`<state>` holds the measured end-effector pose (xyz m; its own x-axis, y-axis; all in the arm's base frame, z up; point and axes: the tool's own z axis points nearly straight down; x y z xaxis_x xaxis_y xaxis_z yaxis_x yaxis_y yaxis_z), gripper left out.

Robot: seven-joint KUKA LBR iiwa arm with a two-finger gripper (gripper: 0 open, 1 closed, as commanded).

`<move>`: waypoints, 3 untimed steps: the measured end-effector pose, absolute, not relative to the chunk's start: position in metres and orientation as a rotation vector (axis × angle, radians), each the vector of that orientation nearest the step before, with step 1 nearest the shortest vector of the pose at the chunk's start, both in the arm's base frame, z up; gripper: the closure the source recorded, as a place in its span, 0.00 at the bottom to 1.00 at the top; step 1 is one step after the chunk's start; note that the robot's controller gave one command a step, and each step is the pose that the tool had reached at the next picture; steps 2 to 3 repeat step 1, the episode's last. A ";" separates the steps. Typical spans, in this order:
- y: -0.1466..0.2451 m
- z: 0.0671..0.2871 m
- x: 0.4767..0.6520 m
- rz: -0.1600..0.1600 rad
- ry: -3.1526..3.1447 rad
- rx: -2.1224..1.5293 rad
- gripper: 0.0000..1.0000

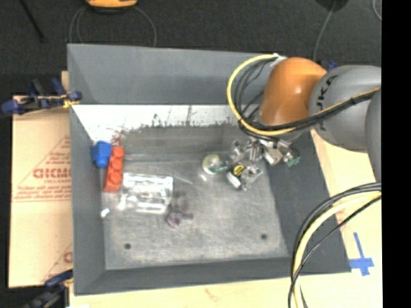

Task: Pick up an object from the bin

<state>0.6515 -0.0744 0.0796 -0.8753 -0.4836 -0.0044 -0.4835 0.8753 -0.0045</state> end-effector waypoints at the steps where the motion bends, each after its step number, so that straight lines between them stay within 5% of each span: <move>1: -0.075 0.256 0.655 -0.010 2.993 -0.914 1.00; 3: -0.075 0.256 0.655 -0.010 2.993 -0.914 1.00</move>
Offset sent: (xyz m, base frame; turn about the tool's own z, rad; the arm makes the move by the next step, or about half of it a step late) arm 0.0012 0.0010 0.1697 -0.0909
